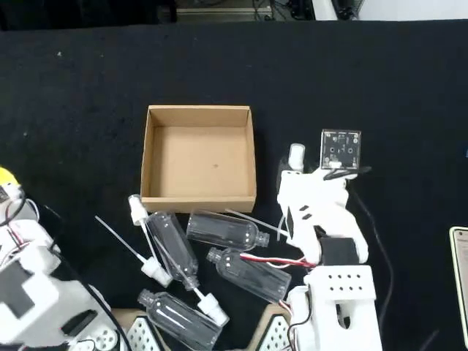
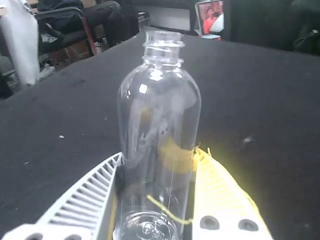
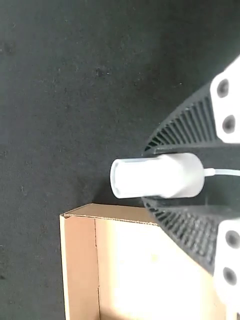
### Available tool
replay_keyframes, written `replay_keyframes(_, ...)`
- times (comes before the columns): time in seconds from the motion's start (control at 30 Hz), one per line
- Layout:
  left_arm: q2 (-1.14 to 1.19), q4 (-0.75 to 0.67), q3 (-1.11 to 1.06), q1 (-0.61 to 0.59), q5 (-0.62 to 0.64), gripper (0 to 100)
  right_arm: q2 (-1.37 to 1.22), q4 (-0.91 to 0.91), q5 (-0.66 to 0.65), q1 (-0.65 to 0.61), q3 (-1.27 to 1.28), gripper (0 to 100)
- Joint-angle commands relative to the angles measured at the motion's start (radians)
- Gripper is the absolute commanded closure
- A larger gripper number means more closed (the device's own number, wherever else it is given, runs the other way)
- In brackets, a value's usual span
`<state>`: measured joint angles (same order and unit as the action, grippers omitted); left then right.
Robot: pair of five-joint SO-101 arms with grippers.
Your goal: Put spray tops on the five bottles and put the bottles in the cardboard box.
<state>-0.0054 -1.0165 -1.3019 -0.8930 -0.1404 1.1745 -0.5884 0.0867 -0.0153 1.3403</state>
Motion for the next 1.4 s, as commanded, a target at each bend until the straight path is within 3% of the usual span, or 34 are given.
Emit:
replay_keyframes(0.0,0.14,-0.249,0.061,-0.03,0.0,94,0.035,0.026,0.008,-0.003,-0.007,98.8)
replay_keyframes(0.2,0.394,-0.617,0.061,-0.05,0.0,94,0.035,0.028,0.008,-0.003,-0.007,98.8)
replay_keyframes(0.3,0.5,-0.707,0.079,-0.05,0.0,94,0.035,0.028,0.008,-0.003,-0.007,98.8)
replay_keyframes(0.7,0.661,-0.709,0.157,-0.084,0.0,94,0.035,0.028,0.008,-0.003,-0.007,98.8)
replay_keyframes(0.9,0.667,-0.709,0.154,-0.093,0.002,78,0.035,0.028,0.006,-0.003,-0.007,98.8)
replay_keyframes(1.17,0.657,-0.71,0.154,-0.15,0.092,73,0.035,0.028,0.005,-0.003,-0.007,98.8)
replay_keyframes(1.37,0.657,-0.712,0.154,-0.154,0.092,71,0.035,0.028,0.005,-0.003,-0.007,98.8)
